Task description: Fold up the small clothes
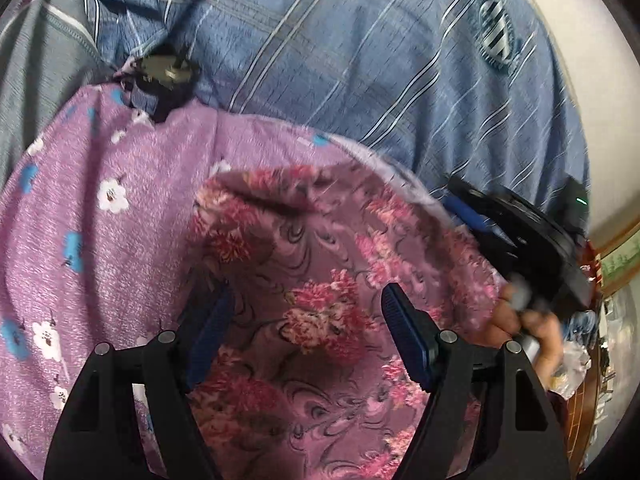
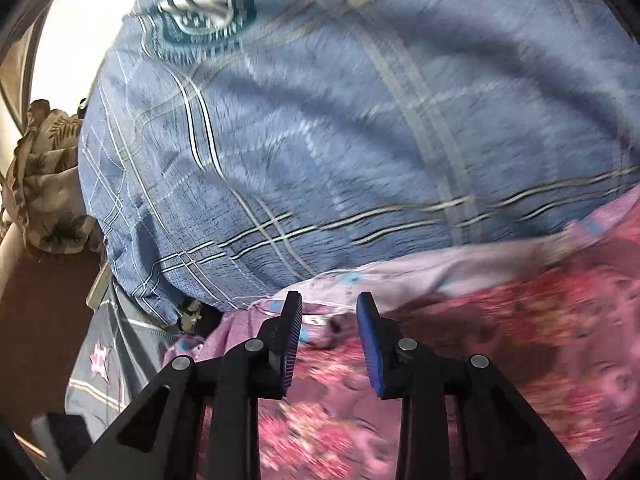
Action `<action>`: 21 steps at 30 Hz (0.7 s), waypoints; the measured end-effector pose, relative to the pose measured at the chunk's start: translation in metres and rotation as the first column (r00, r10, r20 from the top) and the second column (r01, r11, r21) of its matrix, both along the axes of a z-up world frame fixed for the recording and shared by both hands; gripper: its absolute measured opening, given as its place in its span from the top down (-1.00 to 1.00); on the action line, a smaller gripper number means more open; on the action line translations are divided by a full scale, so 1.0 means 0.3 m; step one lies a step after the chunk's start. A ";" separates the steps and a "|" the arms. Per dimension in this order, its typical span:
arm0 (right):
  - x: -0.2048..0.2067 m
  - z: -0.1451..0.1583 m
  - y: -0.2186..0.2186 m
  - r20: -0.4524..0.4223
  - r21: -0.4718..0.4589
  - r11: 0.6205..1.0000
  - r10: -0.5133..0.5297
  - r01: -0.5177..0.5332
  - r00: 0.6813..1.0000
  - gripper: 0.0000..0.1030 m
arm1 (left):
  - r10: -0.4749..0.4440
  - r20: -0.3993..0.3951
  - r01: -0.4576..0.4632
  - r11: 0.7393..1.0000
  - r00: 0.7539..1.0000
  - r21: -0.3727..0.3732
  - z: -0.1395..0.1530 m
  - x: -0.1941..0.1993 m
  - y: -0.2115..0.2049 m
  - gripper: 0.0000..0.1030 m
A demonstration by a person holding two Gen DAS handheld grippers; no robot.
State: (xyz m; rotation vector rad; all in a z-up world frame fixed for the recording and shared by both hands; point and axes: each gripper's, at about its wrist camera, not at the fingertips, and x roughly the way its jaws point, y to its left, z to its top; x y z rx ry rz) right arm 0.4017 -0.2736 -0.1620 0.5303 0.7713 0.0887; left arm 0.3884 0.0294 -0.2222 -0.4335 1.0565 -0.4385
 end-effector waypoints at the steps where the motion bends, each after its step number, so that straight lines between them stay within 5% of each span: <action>1: -0.034 0.003 -0.029 -0.014 -0.008 1.000 0.003 -0.003 1.000 0.40 | 0.013 -0.006 -0.013 1.000 1.000 0.012 -0.008 0.003 -0.001 -0.47; 9: -0.232 -0.031 -0.330 -0.157 -0.096 0.989 -0.125 0.110 0.980 0.41 | 0.141 -0.006 -0.141 0.990 0.990 0.001 -0.040 0.007 0.017 -0.47; 13: -0.223 -0.153 -0.464 -0.294 -0.101 0.976 -0.215 0.193 0.931 0.51 | 0.206 0.064 -0.202 0.978 0.977 -0.057 -0.037 0.027 0.045 -0.48; 17: -0.239 -0.108 -0.418 -0.242 -0.121 0.973 -0.219 0.195 0.945 0.41 | 0.308 0.135 -0.290 0.947 0.942 -0.138 -0.038 0.053 0.129 -0.48; 21: -0.209 -0.010 -0.206 -0.138 -0.110 0.994 -0.031 0.016 0.990 0.41 | 0.399 0.105 -0.363 0.896 0.911 -0.254 0.000 0.027 0.223 -0.49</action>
